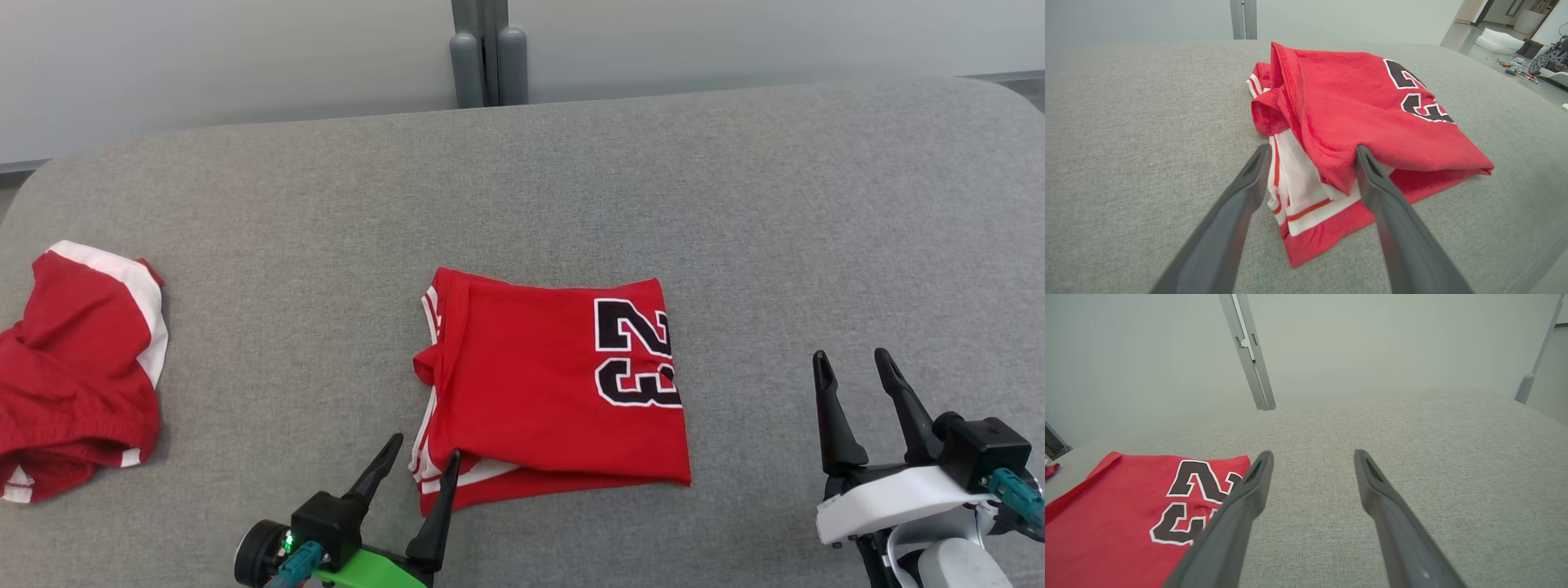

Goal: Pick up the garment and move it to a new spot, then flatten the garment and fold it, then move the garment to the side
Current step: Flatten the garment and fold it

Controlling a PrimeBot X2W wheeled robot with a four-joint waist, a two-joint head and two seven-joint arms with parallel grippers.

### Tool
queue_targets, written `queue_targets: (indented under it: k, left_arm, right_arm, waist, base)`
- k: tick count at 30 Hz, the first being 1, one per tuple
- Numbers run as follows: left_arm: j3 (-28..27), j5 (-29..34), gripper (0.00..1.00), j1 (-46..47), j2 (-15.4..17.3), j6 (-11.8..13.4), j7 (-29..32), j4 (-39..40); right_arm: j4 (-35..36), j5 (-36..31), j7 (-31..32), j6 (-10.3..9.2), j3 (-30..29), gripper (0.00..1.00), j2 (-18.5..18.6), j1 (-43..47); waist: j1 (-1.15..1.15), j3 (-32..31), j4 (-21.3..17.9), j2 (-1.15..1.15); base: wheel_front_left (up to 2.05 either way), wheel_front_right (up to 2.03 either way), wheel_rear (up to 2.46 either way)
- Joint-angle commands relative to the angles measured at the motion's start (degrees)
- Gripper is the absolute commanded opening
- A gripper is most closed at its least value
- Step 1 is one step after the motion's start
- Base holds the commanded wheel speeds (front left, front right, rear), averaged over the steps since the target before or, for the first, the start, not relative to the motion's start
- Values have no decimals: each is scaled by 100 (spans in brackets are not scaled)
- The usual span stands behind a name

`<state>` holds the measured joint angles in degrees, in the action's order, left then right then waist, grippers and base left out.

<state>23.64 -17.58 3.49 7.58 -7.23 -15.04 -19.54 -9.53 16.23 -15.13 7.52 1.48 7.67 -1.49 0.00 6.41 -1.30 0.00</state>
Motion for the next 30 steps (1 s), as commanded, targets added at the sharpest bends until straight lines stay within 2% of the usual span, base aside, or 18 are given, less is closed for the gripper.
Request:
queue_targets:
  k: [1, 7, 20, 26, 30]
  left_arm:
    - [-79, 41, 100, -91, -20, 13, -17, 84]
    - [-476, 139, 100, -218, -103, 38, -17, 441]
    - [-2060, 364, 100, -475, -323, 286, -17, 979]
    - [-2603, 506, 100, -652, -379, 228, -17, 1041]
    - [-2758, 639, 100, -732, -393, 156, -17, 1026]
  right_arm:
    - [-12, -45, -1, -8, 4, 100, -2, 59]
    - [-13, -52, -1, -7, 36, 100, 15, 85]
    - [51, -66, -1, -8, 137, 100, -12, 220]
    - [143, -153, -1, -8, 195, 100, -2, 289]
    - [205, -208, -1, -8, 207, 100, -41, 406]
  waist:
    - [0, -37, 38, 0]
    - [0, -161, 86, 0]
    - [0, -525, 92, 0]
    - [0, -645, 61, 0]
    - [0, -715, 59, 0]
  base:
    - [0, 0, 0]
    - [0, 0, 0]
    - [0, 0, 0]
    - [0, 0, 0]
    - [0, 0, 0]
